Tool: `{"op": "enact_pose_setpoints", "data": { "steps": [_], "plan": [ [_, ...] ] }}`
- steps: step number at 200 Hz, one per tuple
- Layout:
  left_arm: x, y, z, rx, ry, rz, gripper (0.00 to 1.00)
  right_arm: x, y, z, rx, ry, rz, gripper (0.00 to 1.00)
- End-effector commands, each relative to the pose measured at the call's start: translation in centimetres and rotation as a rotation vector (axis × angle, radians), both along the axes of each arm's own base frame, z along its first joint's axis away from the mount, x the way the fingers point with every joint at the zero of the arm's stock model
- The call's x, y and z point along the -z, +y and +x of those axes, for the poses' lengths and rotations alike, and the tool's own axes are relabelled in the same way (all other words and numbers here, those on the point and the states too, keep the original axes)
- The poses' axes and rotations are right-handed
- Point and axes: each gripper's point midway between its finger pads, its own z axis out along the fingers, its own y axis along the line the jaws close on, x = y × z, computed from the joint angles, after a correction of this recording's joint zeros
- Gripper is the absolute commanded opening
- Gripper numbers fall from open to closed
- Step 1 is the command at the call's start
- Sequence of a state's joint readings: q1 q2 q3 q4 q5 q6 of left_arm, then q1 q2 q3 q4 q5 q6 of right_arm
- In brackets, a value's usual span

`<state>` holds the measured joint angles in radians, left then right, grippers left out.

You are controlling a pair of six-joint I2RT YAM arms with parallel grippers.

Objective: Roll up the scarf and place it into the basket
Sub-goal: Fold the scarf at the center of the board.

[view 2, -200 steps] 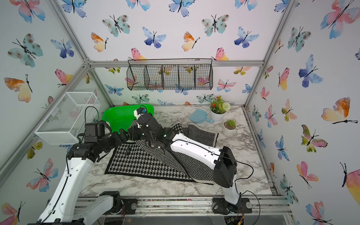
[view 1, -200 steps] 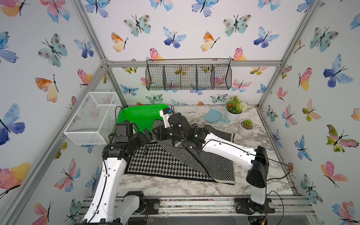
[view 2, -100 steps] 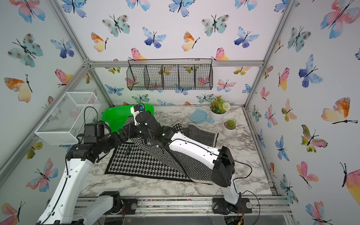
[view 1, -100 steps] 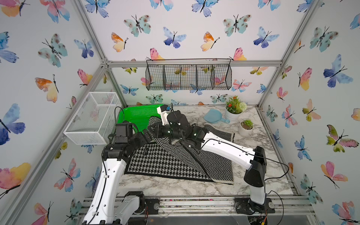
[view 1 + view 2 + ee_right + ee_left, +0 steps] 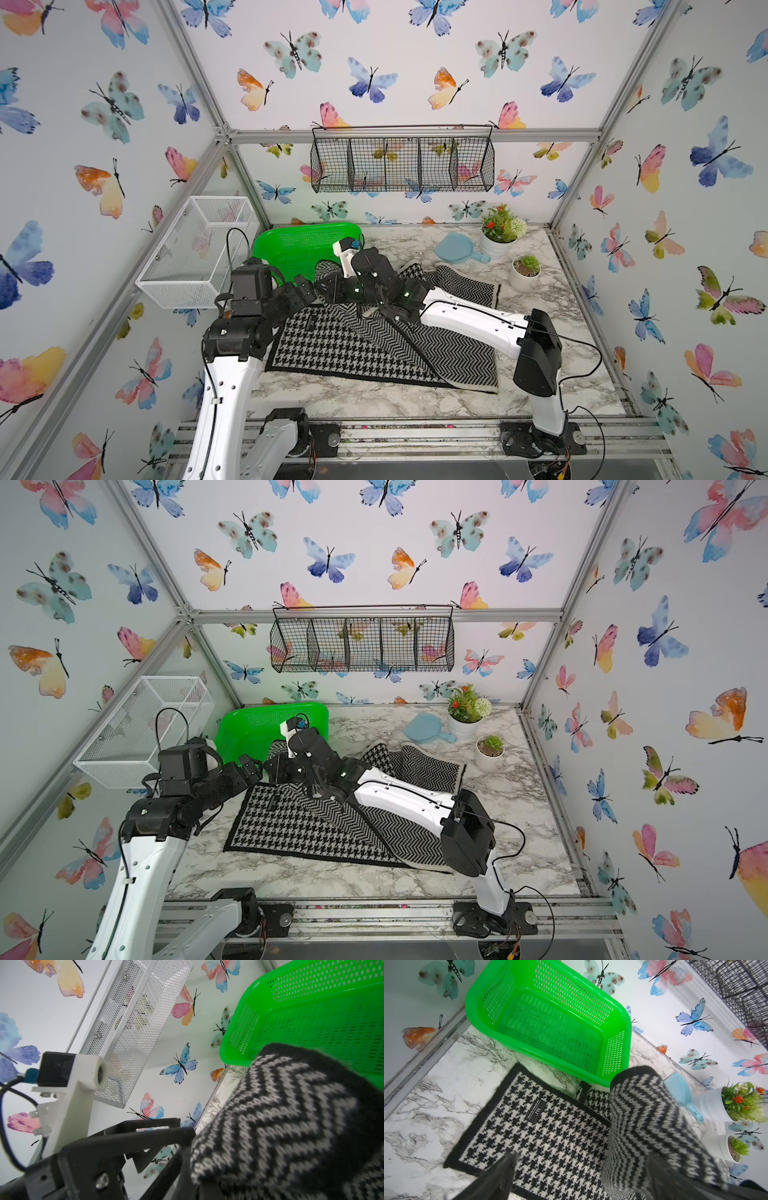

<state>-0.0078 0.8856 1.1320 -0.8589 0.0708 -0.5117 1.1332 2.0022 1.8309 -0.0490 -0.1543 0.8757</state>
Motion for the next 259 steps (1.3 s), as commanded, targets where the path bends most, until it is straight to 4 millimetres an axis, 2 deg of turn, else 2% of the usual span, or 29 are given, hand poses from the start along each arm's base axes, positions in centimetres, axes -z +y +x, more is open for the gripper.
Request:
{"op": "enact_pose_setpoints", "data": {
  "steps": [1,51,92,111,123,135,149,165,190,200,237,259],
  "plan": [
    [-1.4,-0.1,-0.6,0.002,-0.035,-0.008,0.98,2.9,1.6,-0.9,-0.048,0.049,0.002,0.01],
    [-2.8,-0.4,-0.9,0.016,-0.076,-0.022,0.98,7.6,3.7,-1.4,-0.106,0.147,0.006,0.01],
    [-2.4,-1.1,-0.8,0.048,-0.074,-0.044,0.98,10.8,4.9,-1.8,-0.134,0.197,-0.005,0.02],
    [-2.0,-1.3,-0.7,0.059,-0.07,-0.049,0.98,12.0,5.6,-2.0,-0.145,0.218,0.002,0.05],
    [-1.9,-1.3,-0.7,0.06,-0.067,-0.048,0.98,12.8,6.1,-2.2,-0.157,0.234,0.01,0.13],
    [-1.9,-1.2,-0.7,0.058,-0.068,-0.044,0.98,13.4,6.6,-2.5,-0.177,0.243,0.019,0.28],
    [-2.2,-1.0,-0.7,0.049,-0.073,-0.031,0.98,13.7,7.2,-2.8,-0.206,0.244,0.038,0.51],
    [-2.5,-0.7,-0.6,0.04,-0.077,-0.016,0.98,14.0,7.6,-3.0,-0.226,0.251,0.048,0.7],
    [-2.8,-0.3,-0.6,0.029,-0.08,0.006,0.98,13.6,7.3,-2.6,-0.209,0.21,0.049,0.86],
    [-2.9,-0.1,-0.6,0.023,-0.08,0.015,0.98,13.2,7.1,-2.6,-0.206,0.196,0.055,0.96],
    [-3.2,0.1,-0.6,0.018,-0.088,0.028,0.98,12.0,7.1,-2.2,-0.2,0.135,0.032,0.98],
    [-3.3,-0.1,-0.7,0.03,-0.092,0.028,0.98,12.4,4.6,-0.5,-0.085,0.048,-0.12,0.98]
  ]
}}
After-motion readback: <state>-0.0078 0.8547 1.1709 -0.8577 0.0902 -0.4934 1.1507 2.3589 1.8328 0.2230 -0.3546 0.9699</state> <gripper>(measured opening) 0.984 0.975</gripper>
